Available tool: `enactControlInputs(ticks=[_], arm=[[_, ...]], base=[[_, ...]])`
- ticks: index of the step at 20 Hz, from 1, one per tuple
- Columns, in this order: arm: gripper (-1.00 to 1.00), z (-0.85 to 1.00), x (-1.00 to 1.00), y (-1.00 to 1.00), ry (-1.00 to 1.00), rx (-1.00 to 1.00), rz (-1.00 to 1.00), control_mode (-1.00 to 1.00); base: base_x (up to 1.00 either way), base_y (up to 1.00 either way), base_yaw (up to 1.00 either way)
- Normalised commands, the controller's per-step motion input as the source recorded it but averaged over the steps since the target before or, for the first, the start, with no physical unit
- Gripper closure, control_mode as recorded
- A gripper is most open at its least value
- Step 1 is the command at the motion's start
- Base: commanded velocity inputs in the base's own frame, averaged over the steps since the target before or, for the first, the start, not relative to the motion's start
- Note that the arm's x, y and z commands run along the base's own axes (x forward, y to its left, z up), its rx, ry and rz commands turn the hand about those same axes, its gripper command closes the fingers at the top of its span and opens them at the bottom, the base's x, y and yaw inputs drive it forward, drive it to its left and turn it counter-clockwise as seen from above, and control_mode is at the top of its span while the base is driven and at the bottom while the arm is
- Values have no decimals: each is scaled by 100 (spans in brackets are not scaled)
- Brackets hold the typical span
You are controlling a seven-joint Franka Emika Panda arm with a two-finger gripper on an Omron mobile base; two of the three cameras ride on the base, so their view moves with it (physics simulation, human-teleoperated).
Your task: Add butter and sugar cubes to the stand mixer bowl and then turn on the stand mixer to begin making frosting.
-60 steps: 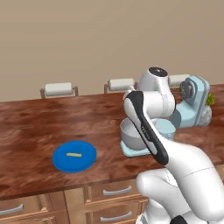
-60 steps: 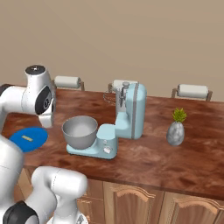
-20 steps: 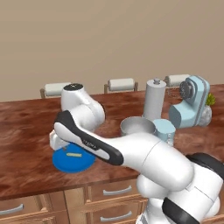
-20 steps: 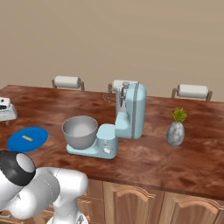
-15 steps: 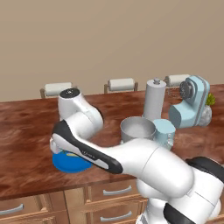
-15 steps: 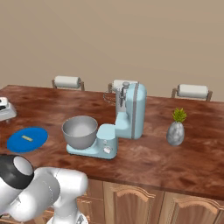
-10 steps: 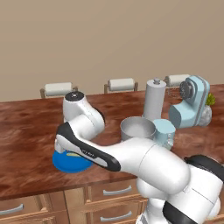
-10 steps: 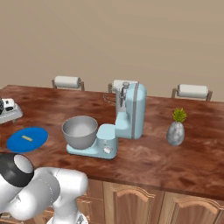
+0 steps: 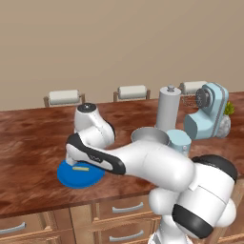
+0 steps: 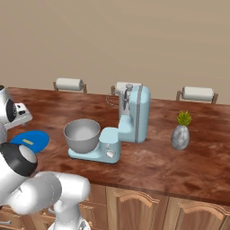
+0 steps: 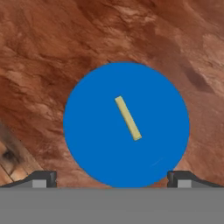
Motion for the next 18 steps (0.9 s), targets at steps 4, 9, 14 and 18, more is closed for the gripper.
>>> enactControlInputs(ticks=[4, 9, 14, 18], arm=[[-100, -39, 18, 0, 0, 0, 8, -100], [-100, -43, 24, 0, 1, -1, 7, -100], [-100, -34, 21, 0, 1, -2, 6, -100], [-100, -28, 5, 0, 1, -3, 5, -100]], base=[[0, 0, 0], [0, 0, 0], [0, 0, 0], [0, 0, 0]])
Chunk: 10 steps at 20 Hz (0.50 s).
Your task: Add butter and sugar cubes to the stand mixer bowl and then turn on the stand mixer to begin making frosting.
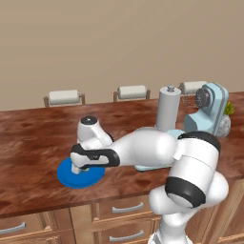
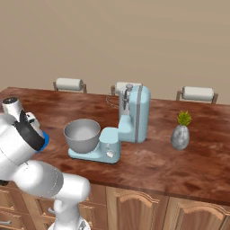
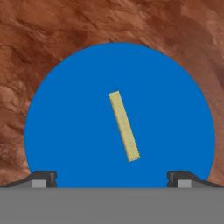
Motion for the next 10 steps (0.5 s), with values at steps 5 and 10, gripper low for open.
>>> enactControlInputs(ticks=[5, 10], arm=[[-100, -30, 5, 0, 0, -5, 4, -100], [-100, -28, 24, 0, 0, -4, 3, -100]], base=[[0, 0, 0], [0, 0, 0]])
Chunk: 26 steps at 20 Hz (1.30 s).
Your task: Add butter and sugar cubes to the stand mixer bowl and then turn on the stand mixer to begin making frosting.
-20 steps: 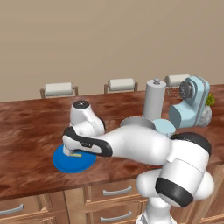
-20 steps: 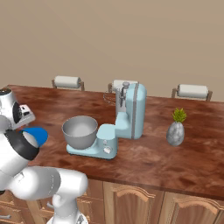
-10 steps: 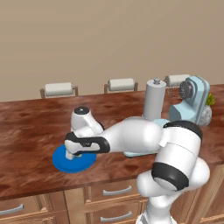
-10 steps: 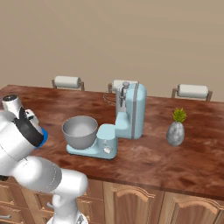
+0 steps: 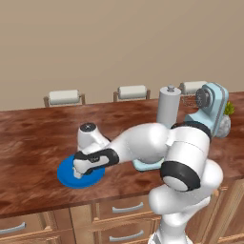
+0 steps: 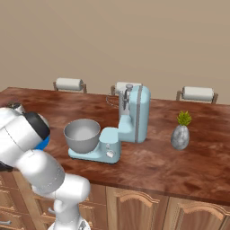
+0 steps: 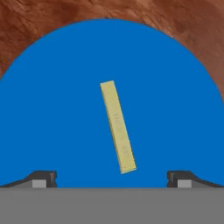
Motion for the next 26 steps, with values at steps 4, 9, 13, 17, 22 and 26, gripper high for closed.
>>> enactControlInputs(ticks=[4, 9, 13, 17, 22, 26], arm=[[-100, -23, 32, 0, 0, -3, 2, -100], [-100, -21, 25, 2, 1, -2, 2, -100], [-100, -25, 11, 14, 1, -4, 1, -100], [-100, -34, 7, 12, 4, -5, 0, -100], [100, -46, 13, 9, 9, -5, 0, -100], [100, -46, 4, 0, 8, -2, 0, -100]], base=[[0, 0, 0], [0, 0, 0], [0, 0, 0], [0, 0, 0], [0, 0, 0], [0, 0, 0]])
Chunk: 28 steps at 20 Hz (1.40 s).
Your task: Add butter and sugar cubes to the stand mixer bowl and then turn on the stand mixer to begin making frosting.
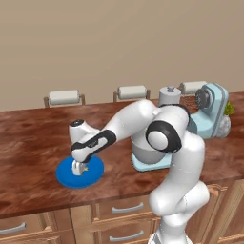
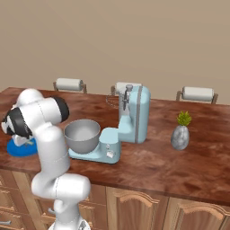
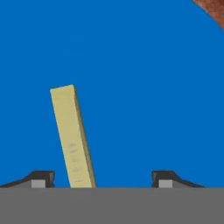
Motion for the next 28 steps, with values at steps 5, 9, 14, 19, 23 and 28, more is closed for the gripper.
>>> enactControlInputs(ticks=[5, 9, 14, 19, 23, 28], arm=[[100, -39, 0, 0, 3, -3, 0, -100], [100, -32, -10, 0, 0, -8, 0, -100], [100, -13, -33, -2, -1, -10, 0, -100], [100, 0, -23, -1, 0, -5, 0, -100], [100, -1, -16, -1, 0, -2, 0, -100], [100, 24, -33, -5, -2, 0, 0, -100]], base=[[0, 0, 0], [0, 0, 0], [0, 0, 0], [0, 0, 0], [0, 0, 0], [0, 0, 0]])
